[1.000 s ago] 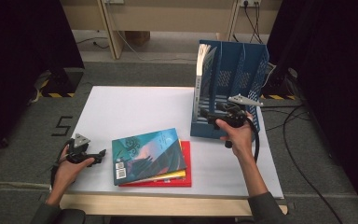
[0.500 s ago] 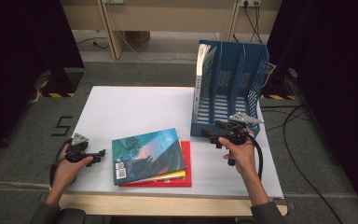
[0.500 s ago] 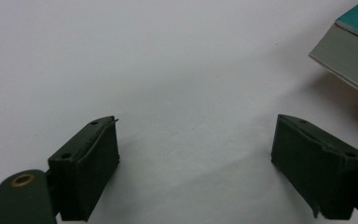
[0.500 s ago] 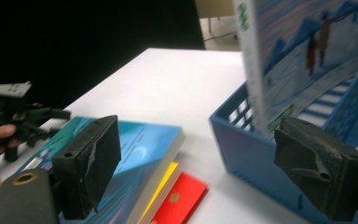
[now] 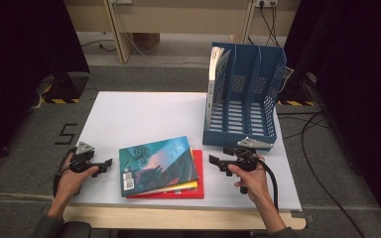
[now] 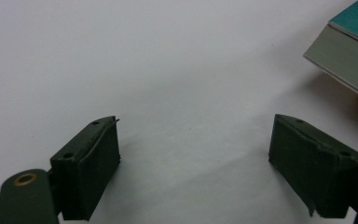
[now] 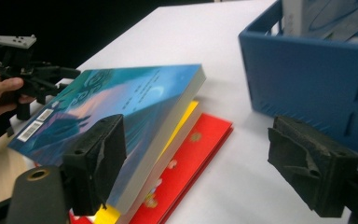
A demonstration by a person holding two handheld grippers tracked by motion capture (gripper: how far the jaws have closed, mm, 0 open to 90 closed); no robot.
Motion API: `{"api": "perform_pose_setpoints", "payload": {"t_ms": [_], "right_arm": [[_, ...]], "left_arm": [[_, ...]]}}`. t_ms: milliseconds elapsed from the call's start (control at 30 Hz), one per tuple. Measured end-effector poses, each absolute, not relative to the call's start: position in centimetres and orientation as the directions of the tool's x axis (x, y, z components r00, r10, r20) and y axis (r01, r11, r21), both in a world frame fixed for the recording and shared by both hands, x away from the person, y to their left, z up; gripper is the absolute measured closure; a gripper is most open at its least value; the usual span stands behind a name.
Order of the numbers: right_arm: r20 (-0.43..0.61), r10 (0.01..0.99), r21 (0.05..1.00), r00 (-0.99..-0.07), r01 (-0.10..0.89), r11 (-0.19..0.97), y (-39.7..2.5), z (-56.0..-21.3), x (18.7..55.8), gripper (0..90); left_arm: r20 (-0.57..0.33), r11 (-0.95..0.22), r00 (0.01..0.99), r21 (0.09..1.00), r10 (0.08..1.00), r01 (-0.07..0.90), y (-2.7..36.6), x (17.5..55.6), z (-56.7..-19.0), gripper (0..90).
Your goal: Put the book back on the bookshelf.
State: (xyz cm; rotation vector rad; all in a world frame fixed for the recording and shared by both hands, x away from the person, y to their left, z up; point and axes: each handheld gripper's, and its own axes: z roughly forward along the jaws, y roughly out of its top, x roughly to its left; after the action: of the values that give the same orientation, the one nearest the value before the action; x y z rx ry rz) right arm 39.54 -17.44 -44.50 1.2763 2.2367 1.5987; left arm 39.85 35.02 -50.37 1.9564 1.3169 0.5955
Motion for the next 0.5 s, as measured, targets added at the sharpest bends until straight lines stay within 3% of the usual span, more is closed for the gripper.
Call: {"api": "perform_pose_setpoints", "payload": {"t_ms": [167,500], "right_arm": [[0.377,0.672,0.811,-0.638,0.577,0.093,-17.1,-45.1,38.7,21.1],[0.393,0.659,0.786,-0.641,0.606,0.121,-16.2,-46.5,37.3,21.7]], "left_arm": [[-0.074,-0.216,0.406,0.752,0.911,0.622,34.8,39.0,-49.9,14.8],[-0.05,-0.272,0.473,0.763,0.88,0.586,32.8,36.6,-47.6,14.7]]}}
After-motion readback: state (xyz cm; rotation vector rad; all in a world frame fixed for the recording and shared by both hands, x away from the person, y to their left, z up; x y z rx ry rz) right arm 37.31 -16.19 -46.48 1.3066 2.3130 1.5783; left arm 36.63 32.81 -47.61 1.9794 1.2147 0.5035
